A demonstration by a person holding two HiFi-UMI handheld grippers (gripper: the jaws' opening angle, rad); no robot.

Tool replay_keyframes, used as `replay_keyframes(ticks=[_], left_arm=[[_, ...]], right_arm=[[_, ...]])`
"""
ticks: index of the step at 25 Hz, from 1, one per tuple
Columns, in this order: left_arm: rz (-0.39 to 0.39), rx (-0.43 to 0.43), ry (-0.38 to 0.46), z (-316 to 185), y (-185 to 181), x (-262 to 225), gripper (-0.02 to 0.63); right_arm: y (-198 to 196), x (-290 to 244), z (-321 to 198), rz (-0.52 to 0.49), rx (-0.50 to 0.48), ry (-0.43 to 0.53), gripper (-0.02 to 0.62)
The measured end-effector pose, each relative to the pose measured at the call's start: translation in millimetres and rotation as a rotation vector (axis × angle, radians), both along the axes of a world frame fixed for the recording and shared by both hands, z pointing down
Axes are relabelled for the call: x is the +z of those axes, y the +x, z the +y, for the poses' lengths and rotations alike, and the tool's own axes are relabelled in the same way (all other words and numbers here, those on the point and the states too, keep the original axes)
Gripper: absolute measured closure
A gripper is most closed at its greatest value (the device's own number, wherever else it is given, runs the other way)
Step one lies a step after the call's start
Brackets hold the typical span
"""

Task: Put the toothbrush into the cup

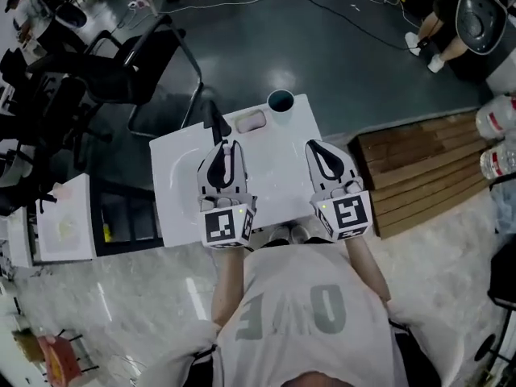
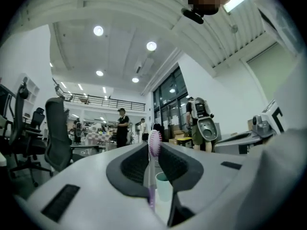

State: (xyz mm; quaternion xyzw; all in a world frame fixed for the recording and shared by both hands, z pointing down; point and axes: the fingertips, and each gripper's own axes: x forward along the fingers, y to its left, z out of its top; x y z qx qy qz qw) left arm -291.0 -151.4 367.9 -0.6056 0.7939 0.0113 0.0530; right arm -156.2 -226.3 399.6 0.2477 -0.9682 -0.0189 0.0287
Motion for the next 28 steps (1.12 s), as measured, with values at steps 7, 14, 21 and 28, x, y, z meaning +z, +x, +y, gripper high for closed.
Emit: replay_keyframes(ticks=[7, 14, 21, 28], left_arm=[[-0.004, 0.166, 0.016, -31.7, 22.6, -8.9, 0.526], [0.024, 0.205, 0.007, -30.2, 20.3, -3.8, 0.526], [0.029, 0.205, 0.01, -26.1, 6.9, -1.6, 0.526], [0.033, 0.205, -0.021, -30.9, 5.6, 5.3, 0.526]], right_arm=[[12.0, 3.2, -6.0, -0.023, 0.143, -0.024, 0.563], [11.0, 2.8, -3.2, -0.011, 0.187, -0.025, 0.563], [0.1, 4.9, 1.6, 0.008, 0.184, -0.011, 0.563], [-1.8, 10.4, 3.8, 0.015, 0.183, -0.032, 0.563]])
